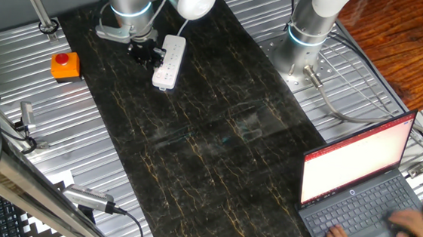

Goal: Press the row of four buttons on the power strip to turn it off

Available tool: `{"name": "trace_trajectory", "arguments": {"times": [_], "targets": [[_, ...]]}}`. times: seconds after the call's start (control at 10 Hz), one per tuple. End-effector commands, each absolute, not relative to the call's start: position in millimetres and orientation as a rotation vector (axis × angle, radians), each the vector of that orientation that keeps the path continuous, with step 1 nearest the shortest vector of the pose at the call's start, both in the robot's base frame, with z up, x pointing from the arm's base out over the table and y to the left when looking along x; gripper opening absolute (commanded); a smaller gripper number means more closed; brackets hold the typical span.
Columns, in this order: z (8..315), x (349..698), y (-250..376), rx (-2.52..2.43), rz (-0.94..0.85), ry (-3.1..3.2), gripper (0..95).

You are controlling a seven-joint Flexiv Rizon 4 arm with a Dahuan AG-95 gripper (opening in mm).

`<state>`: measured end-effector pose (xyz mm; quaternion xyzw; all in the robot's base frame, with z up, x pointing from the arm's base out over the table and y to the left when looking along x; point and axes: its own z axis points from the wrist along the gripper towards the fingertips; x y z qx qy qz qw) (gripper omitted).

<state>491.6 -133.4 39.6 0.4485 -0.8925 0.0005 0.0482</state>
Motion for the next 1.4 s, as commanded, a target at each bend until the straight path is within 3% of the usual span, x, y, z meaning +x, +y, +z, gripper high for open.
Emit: {"name": "trace_trajectory", "arguments": {"times": [0.1,1.4], "targets": [[39.3,491.7,-133.4,1.345,-0.029,-2.738,38.0],[33.5,492.2,-123.8,1.308,-0.028,-2.759,38.0]]}}
